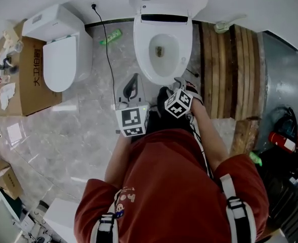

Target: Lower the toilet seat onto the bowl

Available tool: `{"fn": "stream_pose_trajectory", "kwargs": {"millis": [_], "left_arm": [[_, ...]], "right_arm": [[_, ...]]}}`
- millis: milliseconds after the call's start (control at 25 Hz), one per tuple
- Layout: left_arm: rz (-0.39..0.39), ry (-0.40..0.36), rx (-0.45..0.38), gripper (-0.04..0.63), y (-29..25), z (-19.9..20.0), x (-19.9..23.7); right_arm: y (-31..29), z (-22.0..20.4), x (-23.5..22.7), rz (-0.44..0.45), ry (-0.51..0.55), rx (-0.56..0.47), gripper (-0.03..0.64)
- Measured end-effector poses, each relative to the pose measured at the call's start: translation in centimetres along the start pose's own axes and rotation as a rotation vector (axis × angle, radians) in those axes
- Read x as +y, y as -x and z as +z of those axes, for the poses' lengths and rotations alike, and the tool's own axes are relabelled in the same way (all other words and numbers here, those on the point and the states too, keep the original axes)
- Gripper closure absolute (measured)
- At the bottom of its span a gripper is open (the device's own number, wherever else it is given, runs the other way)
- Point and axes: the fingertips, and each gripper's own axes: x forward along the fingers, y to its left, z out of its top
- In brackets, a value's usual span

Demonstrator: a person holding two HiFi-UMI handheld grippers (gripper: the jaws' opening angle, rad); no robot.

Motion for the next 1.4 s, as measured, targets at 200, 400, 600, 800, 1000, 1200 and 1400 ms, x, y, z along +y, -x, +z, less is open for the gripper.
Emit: {"fn": "stream_pose_trajectory", "kwargs": {"millis": [200,400,600,800,1000,1200,1400], "left_arm": [[-0.006,-0.026,-0.056,0.583,0.9,2.2,-0.4],[0.005,-0.054,-0.114,0.583,1.4,4.5,0.3],[0.013,-0.077,-0.152,0.583,2.5,6.2,1.1],[0.023,-0.099,-0.189,0.583,3.5,7.6,1.5],[0.033,-0.101,-0.220,0.583,4.3,9.3,2.1],[0.031,-0.106,-0.250,0.583,4.5,11.0,2.4],[0.038,-0.135,-0.280,0.583,5.1,12.5,2.3]], "right_arm": [[3.1,1.0,-1.1,-0.041,-0.064,-0.060,0.383],[6.4,3.6,-3.4,-0.092,-0.142,-0.168,0.383],[10.7,6.5,-5.3,-0.131,-0.249,-0.307,0.383],[13.8,8.1,-6.3,-0.107,-0.383,-0.430,0.383],[16.6,9.4,-7.4,-0.134,-0.400,-0.516,0.383],[19.2,10.3,-8.5,-0.176,-0.425,-0.602,0.383],[23.3,11.5,-10.7,-0.318,-0.465,-0.735,0.383]]}}
